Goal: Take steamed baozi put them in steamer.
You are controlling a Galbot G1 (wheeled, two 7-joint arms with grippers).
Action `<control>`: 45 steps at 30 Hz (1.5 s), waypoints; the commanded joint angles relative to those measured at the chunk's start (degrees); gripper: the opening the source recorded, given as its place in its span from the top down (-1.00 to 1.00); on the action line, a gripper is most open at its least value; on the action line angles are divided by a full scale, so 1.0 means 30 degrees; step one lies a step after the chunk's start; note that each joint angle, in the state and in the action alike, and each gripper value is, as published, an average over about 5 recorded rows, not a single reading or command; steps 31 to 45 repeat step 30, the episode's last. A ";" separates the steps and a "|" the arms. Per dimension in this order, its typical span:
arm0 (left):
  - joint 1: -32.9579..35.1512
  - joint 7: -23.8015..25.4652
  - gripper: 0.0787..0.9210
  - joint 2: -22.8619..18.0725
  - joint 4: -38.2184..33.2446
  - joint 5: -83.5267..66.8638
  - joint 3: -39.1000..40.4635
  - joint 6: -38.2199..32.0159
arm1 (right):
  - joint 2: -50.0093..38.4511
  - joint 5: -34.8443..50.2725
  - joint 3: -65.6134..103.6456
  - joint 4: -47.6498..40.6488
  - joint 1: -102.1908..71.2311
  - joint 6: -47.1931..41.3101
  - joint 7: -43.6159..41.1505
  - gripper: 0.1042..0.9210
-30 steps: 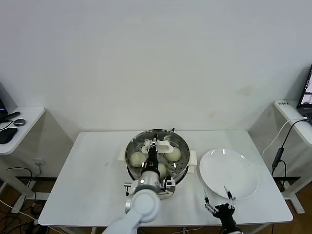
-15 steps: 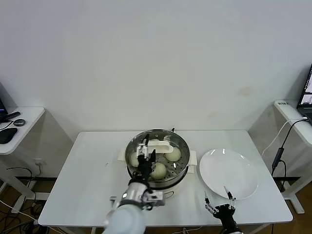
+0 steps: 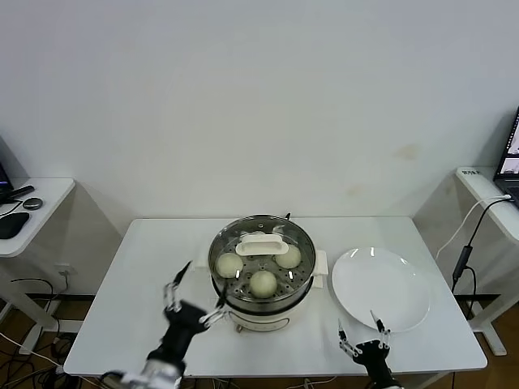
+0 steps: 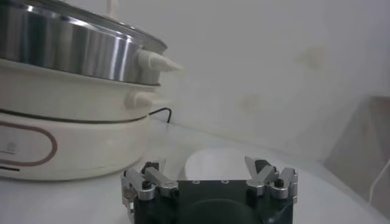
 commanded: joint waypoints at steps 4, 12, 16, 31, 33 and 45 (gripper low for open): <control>0.6690 -0.1652 -0.77 -0.1103 0.3226 -1.1088 -0.5307 -0.7827 | -0.2471 0.2773 -0.1152 0.2671 -0.2509 -0.2297 0.0574 -0.76; 0.5855 0.0017 -0.77 -0.1350 0.4072 -1.1110 -0.6249 -0.8450 | -0.2357 0.3012 -0.1409 0.2795 -0.2669 -0.2565 0.0745 -0.76; 0.5601 0.0321 -0.77 -0.1375 0.4324 -1.0909 -0.6216 -0.8098 | -0.2291 0.2838 -0.1575 0.2809 -0.2707 -0.2656 0.0869 -0.76; 0.5203 0.0652 -0.77 -0.1452 0.5199 -1.0233 -0.6134 -0.7852 | -0.2083 0.2155 -0.1666 0.2771 -0.2873 -0.2471 0.0901 -0.76; 0.5203 0.0652 -0.77 -0.1452 0.5199 -1.0233 -0.6134 -0.7852 | -0.2083 0.2155 -0.1666 0.2771 -0.2873 -0.2471 0.0901 -0.76; 0.5203 0.0652 -0.77 -0.1452 0.5199 -1.0233 -0.6134 -0.7852 | -0.2083 0.2155 -0.1666 0.2771 -0.2873 -0.2471 0.0901 -0.76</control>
